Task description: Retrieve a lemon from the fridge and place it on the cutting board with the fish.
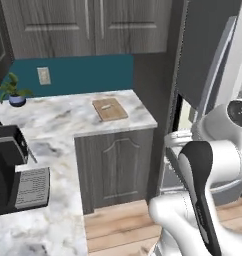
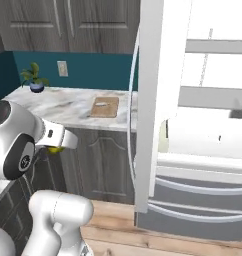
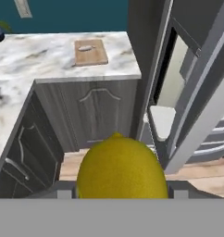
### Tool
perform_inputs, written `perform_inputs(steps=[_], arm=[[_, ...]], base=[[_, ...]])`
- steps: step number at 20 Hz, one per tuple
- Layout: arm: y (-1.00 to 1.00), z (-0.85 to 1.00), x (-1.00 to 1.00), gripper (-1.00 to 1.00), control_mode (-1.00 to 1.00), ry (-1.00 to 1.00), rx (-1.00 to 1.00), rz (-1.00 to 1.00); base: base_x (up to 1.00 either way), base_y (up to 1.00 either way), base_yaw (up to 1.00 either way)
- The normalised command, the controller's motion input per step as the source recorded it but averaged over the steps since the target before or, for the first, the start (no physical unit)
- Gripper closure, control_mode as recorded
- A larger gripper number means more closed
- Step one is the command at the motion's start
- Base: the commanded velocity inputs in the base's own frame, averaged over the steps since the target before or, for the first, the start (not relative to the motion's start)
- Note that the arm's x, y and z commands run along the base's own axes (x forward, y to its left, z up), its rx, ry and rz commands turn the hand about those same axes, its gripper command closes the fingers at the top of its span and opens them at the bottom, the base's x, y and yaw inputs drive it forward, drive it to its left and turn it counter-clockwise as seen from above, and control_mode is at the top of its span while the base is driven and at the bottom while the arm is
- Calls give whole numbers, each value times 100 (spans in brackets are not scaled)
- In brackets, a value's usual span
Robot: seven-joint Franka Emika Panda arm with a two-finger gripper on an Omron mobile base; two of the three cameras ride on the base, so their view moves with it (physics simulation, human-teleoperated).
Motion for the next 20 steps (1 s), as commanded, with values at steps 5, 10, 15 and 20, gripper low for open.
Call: perform_inputs(steps=[5,10,15,20], arm=[[0,0,0,100,100,0,0,0],[0,0,0,100,100,0,0,0],[0,0,0,100,100,0,0,0],[0,0,0,100,100,0,0,0]], base=[[57,47,-5],[66,9,0],[69,7,0],[71,2,0]])
